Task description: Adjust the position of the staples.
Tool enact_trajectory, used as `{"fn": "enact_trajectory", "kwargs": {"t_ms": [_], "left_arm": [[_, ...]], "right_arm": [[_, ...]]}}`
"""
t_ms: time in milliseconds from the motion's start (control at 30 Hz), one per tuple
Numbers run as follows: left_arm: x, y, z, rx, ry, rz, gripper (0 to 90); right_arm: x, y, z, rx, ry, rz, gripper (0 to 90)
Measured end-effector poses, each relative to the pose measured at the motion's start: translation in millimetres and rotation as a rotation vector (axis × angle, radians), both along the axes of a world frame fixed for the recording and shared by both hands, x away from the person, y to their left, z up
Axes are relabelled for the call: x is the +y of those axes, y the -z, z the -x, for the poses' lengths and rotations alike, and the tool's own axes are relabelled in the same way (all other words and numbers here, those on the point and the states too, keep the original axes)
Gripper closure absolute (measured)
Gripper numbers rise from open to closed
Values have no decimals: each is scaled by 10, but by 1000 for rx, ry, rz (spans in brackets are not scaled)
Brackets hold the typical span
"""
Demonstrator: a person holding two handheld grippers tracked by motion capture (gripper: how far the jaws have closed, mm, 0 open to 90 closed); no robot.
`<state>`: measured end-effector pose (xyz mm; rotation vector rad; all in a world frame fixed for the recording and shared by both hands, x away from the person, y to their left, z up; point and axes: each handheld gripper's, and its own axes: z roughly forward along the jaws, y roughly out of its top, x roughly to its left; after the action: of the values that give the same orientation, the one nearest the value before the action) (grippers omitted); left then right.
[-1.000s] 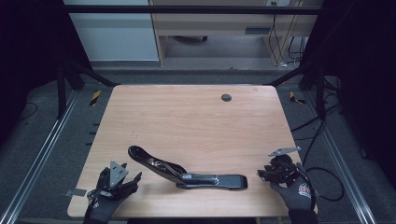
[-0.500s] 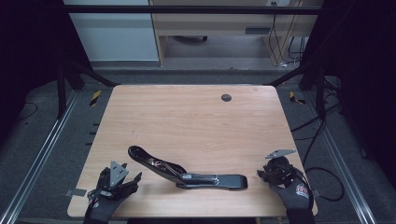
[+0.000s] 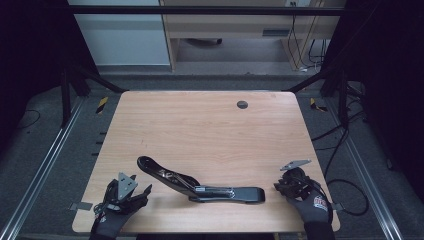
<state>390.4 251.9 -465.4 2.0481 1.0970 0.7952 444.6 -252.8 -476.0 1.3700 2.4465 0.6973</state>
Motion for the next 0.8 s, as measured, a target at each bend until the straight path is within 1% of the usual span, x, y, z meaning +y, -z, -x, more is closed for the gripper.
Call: {"fn": "enact_trajectory", "kwargs": {"t_ms": [133,167,200,400,467,500,533,567,600,667,700,733,800], "left_arm": [[-2,-1,1,0,1,0,355],[-2,0,1,0,1,-1,355],[-3,0,0,1,0,0,355],[-3,1,0,1,1,0,355],[-3,1,-1,1,0,0,355],[-3,1,-1,1,0,-1,355],[-3,1,-1,1,0,0,355],[-2,0,0,1,0,0,355],[-2,0,0,1,1,-1,355],[-1,1,-2,2,0,-1,355],[-1,1,-2,2,0,-1,354],[-2,0,-1,1,0,-1,355],[-2,-1,0,0,1,-2,355]], "right_arm": [[2,-3,1,3,2,3,763],[-1,4,0,-4,4,12,774],[-5,-7,4,10,4,1,775],[-13,3,5,15,0,7,775],[8,9,10,20,14,4,776],[4,7,9,20,5,12,778],[-3,10,5,9,-10,28,779],[8,0,12,11,-1,26,779],[-4,-7,11,-2,-21,28,780],[5,-43,37,-17,-30,20,781],[-6,-65,45,-32,-55,25,780],[-1,-88,59,-38,-56,18,781],[-8,-134,64,-58,-91,18,781]]}}
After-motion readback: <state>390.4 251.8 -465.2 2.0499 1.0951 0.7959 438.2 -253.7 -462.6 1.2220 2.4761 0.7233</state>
